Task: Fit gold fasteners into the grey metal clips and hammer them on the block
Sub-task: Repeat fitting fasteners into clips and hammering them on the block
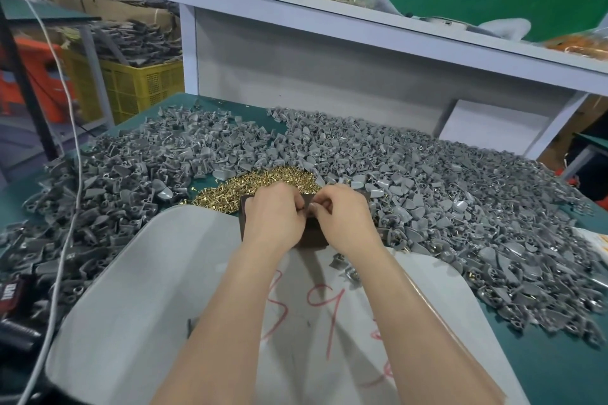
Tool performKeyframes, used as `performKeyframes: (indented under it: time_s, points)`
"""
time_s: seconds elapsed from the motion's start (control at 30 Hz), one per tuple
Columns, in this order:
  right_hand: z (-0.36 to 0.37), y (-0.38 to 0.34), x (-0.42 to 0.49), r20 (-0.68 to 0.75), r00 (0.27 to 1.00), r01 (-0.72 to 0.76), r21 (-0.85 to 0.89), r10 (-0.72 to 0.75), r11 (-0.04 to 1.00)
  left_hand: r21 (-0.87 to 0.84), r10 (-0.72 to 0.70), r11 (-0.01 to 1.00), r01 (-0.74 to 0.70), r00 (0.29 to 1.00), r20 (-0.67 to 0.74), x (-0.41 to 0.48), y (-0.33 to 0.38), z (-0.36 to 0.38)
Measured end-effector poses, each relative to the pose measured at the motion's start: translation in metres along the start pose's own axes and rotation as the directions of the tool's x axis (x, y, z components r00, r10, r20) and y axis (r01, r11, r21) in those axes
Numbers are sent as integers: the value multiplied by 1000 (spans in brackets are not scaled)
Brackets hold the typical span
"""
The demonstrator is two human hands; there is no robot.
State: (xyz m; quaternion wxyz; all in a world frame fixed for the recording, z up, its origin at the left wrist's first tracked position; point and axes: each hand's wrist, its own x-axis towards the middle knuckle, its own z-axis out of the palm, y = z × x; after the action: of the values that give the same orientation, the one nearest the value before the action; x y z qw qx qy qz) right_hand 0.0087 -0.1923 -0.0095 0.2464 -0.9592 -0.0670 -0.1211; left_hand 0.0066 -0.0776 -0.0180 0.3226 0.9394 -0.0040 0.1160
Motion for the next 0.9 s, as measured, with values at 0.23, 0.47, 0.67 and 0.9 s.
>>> performKeyframes:
  time_s: [0.23, 0.47, 0.67, 0.9]
  points:
    - [-1, -1, 1, 17, 998, -57, 24, 57, 998, 0, 3, 1000, -3, 1000, -14, -1, 3, -1]
    - [2, -10, 2, 6, 1000, -3, -155, 4, 988, 47, 28, 999, -27, 999, -22, -2, 3, -1]
    - [-3, -5, 3, 43, 997, -69, -10, 69, 998, 15, 41, 999, -41, 999, -20, -3, 4, -2]
    - [-13, 12, -6, -25, 984, -173, 97, 176, 980, -14, 3, 1000, -3, 1000, 1, -4, 3, -4]
